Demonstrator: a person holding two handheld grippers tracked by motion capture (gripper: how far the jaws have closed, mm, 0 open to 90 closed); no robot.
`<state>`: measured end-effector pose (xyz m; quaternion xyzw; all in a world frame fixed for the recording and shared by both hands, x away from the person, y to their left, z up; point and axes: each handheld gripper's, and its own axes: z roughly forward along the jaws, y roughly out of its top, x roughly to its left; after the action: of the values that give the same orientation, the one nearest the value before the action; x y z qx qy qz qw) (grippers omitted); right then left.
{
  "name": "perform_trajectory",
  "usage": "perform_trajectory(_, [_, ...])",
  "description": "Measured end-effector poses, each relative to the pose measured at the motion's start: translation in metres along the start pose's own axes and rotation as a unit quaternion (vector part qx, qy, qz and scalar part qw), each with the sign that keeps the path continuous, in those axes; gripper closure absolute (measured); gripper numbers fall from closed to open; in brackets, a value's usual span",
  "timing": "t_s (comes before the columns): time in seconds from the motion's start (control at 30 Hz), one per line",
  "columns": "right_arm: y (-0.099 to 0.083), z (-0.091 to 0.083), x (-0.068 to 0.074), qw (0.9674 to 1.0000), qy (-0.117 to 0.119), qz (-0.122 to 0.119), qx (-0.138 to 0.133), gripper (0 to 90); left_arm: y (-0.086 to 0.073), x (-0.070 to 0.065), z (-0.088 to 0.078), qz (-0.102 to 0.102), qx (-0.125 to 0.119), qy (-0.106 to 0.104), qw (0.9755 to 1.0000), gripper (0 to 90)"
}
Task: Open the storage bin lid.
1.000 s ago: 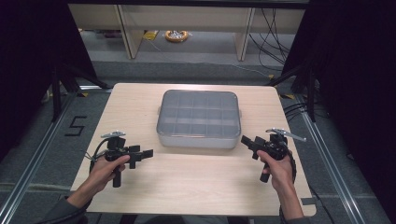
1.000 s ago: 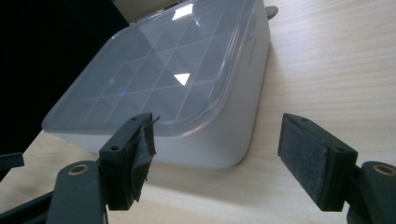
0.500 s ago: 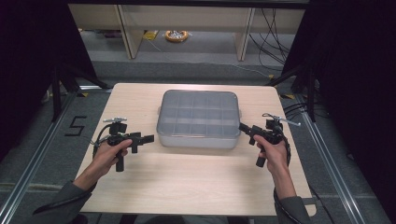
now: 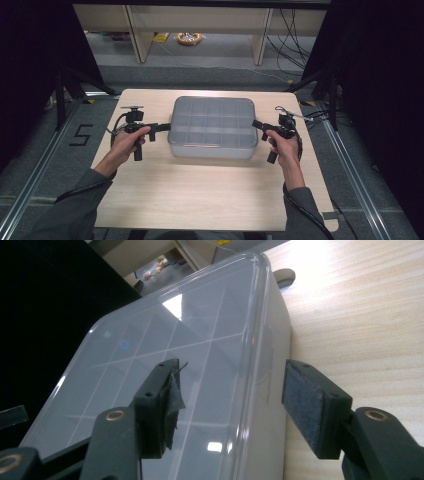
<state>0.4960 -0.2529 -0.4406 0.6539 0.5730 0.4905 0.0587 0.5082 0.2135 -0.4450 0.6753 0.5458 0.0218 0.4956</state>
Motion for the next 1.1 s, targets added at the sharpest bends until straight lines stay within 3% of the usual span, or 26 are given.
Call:
perform_trajectory(0.13, [0.003, 0.008, 0.000, 1.0000, 0.002, 0.001, -0.001, 43.4, 0.007, 0.004, 0.011, -0.006, 0.009, 0.006, 0.9999, 28.6])
perform_trajectory(0.17, [0.004, 0.012, 0.002, 0.9999, 0.006, 0.009, 0.004, 43.5, 0.009, 0.003, 0.014, -0.016, 0.004, 0.008, 0.9998, 28.9])
perform_trajectory(0.33, [0.006, 0.021, 0.002, 0.9999, -0.004, 0.009, 0.013, 43.4, 0.018, 0.004, 0.025, -0.024, 0.009, 0.001, 0.9997, 30.6])
perform_trajectory(0.37, [0.006, 0.022, 0.004, 0.9996, -0.003, 0.020, 0.019, 43.5, 0.019, 0.004, 0.028, -0.025, 0.010, 0.001, 0.9996, 30.8])
perform_trajectory(0.4, [0.006, 0.025, 0.001, 0.9999, -0.006, 0.006, 0.014, 43.5, 0.021, 0.004, 0.030, -0.027, 0.012, 0.001, 0.9996, 31.1])
perform_trajectory(0.43, [0.006, 0.025, 0.003, 0.9996, -0.004, 0.019, 0.019, 43.4, 0.024, 0.005, 0.032, -0.028, 0.012, 0.004, 0.9995, 31.3])
perform_trajectory(0.53, [0.006, 0.031, 0.000, 0.9999, -0.008, 0.004, 0.013, 43.6, 0.029, 0.008, 0.040, -0.039, 0.014, 0.013, 0.9991, 33.1])
perform_trajectory(0.6, [0.006, 0.031, 0.001, 0.9994, -0.007, 0.024, 0.023, 43.6, 0.030, 0.010, 0.046, -0.042, 0.018, 0.021, 0.9988, 34.5])
perform_trajectory(0.73, [0.005, 0.035, -0.001, 0.9994, -0.008, 0.021, 0.027, 44.8, 0.029, 0.011, 0.053, -0.046, 0.027, 0.022, 0.9983, 37.6])
perform_trajectory(0.77, [0.005, 0.038, -0.004, 0.9997, -0.011, 0.005, 0.023, 45.5, 0.028, 0.011, 0.054, -0.042, 0.027, 0.022, 0.9985, 41.1])
perform_trajectory(0.87, [0.004, 0.039, -0.001, 0.9994, -0.014, 0.012, 0.030, 45.1, 0.026, 0.009, 0.057, -0.038, 0.028, 0.017, 0.9987, 46.2])
perform_trajectory(0.93, [0.003, 0.038, 0.001, 0.9993, -0.022, 0.018, 0.025, 49.3, 0.025, 0.004, 0.057, -0.029, 0.024, 0.031, 0.9988, 49.4])
perform_trajectory(0.97, [0.004, 0.037, 0.000, 0.9995, -0.026, -0.008, 0.016, 50.8, 0.025, 0.003, 0.056, -0.030, 0.022, 0.032, 0.9988, 49.7])
perform_trajectory(1.0, [0.004, 0.036, 0.004, 0.9995, -0.027, 0.011, 0.014, 51.2, 0.026, 0.002, 0.055, -0.028, 0.022, 0.034, 0.9988, 50.6])
perform_trajectory(1.03, [0.005, 0.037, -0.002, 0.9989, -0.033, -0.033, 0.008, 52.6, 0.025, 0.000, 0.054, -0.025, 0.021, 0.039, 0.9987, 50.6])
perform_trajectory(1.07, [0.006, 0.036, -0.001, 0.9989, -0.031, -0.033, 0.008, 53.1, 0.025, -0.001, 0.053, -0.024, 0.020, 0.039, 0.9988, 50.3])
perform_trajectory(1.1, [0.005, 0.034, 0.005, 0.9993, -0.034, -0.007, 0.011, 53.9, 0.026, -0.002, 0.053, -0.019, 0.011, 0.023, 0.9995, 50.7])
